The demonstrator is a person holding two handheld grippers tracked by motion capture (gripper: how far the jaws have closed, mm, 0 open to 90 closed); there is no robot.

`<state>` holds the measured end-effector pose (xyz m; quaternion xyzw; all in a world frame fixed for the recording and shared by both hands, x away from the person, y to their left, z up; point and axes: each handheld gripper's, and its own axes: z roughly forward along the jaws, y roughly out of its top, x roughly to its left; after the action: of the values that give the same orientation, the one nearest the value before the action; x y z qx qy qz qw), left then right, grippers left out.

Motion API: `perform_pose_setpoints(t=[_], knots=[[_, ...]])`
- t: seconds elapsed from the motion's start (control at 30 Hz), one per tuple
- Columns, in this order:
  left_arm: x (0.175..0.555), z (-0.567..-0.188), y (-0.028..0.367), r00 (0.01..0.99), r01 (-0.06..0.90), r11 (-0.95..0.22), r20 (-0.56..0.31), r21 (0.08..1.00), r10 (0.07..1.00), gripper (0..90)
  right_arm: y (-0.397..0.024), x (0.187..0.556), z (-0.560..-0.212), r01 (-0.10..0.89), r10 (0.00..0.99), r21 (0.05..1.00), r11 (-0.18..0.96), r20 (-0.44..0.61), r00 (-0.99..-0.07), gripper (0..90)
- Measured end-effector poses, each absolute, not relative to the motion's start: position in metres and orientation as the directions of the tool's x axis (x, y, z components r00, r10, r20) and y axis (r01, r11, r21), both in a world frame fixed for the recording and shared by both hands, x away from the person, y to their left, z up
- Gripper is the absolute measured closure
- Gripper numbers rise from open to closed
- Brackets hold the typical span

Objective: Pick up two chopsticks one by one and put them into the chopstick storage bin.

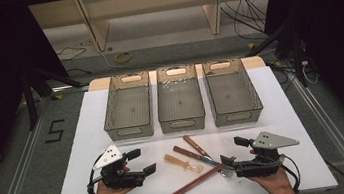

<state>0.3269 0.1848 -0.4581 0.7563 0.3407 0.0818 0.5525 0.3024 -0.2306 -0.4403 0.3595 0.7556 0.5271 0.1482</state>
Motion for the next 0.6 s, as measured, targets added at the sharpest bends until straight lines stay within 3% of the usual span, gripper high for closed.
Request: perform_pose_setpoints(t=[0.6], knots=[[0.3284,-0.4531,0.1793,0.754,0.448,-0.214,-0.239,0.868,0.611,16.2,-0.2354,0.3020,-0.4371,0.383,0.712,0.909,0.161,0.162,-0.683,19.8]])
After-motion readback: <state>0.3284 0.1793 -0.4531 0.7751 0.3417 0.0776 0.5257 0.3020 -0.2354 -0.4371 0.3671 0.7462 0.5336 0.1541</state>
